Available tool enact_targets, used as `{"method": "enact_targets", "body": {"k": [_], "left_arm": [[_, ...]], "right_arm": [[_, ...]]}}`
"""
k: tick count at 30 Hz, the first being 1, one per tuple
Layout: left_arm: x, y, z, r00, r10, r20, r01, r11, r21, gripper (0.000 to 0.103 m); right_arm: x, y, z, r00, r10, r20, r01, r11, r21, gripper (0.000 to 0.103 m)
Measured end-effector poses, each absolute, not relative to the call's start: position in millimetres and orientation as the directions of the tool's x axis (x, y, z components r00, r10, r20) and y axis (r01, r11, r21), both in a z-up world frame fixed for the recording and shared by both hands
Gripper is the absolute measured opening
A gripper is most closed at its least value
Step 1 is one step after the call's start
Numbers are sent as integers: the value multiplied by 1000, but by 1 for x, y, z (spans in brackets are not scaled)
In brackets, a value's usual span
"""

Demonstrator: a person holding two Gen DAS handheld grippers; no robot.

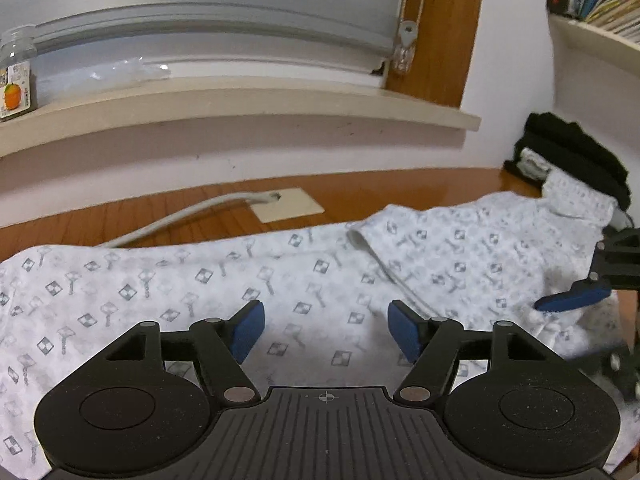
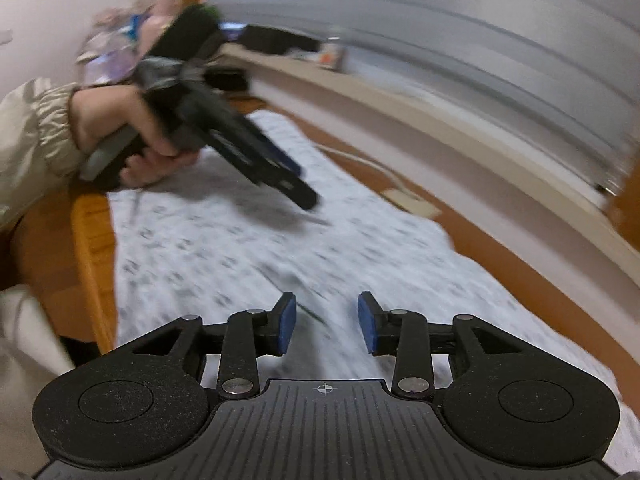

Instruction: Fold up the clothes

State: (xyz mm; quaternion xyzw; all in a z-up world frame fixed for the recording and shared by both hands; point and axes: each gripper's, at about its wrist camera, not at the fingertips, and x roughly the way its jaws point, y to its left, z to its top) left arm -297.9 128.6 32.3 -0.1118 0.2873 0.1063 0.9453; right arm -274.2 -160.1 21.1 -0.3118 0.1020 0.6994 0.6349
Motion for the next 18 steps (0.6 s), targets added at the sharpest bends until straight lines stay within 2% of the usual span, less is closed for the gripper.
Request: {"method": "enact_targets", "body": {"k": [4,8,9,11,13,14,16,18], "left_arm": [[-300,134,30,810,127,-573,-280,942,-187,72],[-300,131,31,805,145,-576,-301,936,-185,74],[-301,130,32,806,152,-572,-311,931,-191,74],[-301,130,34,809,166,-564,-331,921,-204,77],[-302,130,36,811,180,-556,-350,911,-216,78],[-303,131,37,831,140,-538,-333,901,-279,80],[-303,139,35,885,-12,-465,-254,824,-506,88],[-298,146,29,916,-133,-378,-190,686,-703,90]], "right_arm": [[-284,-141,17,17,808,-589,-935,-196,-296,44],[-277,-131,15,6,810,-586,-955,-169,-242,40],[-276,-130,15,-9,808,-589,-957,-178,-229,27],[-269,-132,15,-26,822,-568,-970,-159,-185,12],[-253,-142,20,-16,877,-480,-993,-71,-96,10],[-243,-149,24,-14,905,-425,-999,-31,-34,10],[-227,-161,30,-6,939,-343,-996,24,84,10],[-219,-171,34,15,960,-280,-989,55,135,10]]}}
